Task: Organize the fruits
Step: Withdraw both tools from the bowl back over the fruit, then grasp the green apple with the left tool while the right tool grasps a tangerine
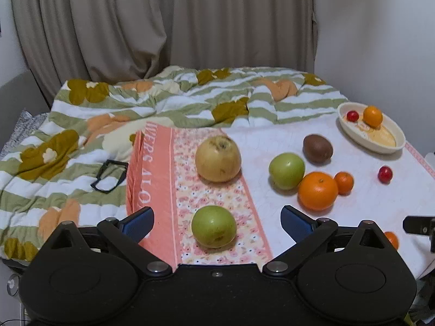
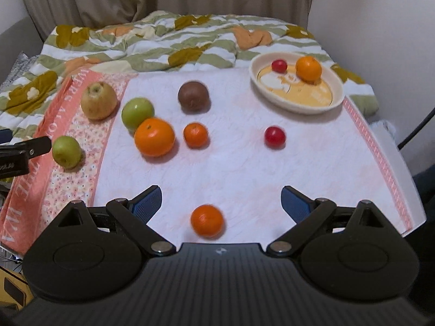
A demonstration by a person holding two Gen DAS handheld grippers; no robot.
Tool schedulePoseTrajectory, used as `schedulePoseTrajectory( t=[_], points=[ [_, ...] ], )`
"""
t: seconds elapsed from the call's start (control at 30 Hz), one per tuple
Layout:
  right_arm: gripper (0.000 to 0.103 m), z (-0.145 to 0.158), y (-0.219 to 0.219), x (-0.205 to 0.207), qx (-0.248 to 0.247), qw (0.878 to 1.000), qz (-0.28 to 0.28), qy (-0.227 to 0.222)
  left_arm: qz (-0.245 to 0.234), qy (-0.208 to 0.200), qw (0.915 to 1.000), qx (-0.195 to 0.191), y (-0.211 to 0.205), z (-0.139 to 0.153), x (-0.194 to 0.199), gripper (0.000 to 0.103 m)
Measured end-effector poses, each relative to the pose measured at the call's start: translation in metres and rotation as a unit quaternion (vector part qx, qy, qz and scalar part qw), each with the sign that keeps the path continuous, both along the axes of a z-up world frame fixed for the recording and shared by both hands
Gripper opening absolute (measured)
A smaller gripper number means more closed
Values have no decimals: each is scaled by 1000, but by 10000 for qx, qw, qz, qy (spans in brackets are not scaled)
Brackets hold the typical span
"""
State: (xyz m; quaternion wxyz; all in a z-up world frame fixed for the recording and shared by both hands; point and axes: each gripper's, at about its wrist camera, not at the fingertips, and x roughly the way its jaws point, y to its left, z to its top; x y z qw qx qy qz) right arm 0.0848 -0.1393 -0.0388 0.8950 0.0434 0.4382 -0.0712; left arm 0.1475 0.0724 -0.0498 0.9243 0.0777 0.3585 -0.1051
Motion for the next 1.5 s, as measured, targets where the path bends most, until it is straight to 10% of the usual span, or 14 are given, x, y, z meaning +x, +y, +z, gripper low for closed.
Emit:
schedulePoseTrajectory(
  t=[0.33,0.7,1.17,1.3,1.5],
  points=[
    [103,-42,18,6,21,9998,-180,125,-124,373,9992,105,2,-41,30,92],
    [94,-66,18,12,104,9987,-255,430,-154,626,9979,66,0,-61,51,59],
    [79,-70,11,16,118,9983,-182,548,-32,608,9981,-20,4,-60,37,58],
    [53,-69,12,16,148,9987,-59,487,-10,636,9979,-83,4,-59,31,58],
    [52,-62,15,17,68,9988,90,476,-33,571,9982,-185,2,-50,19,58]
  ],
)
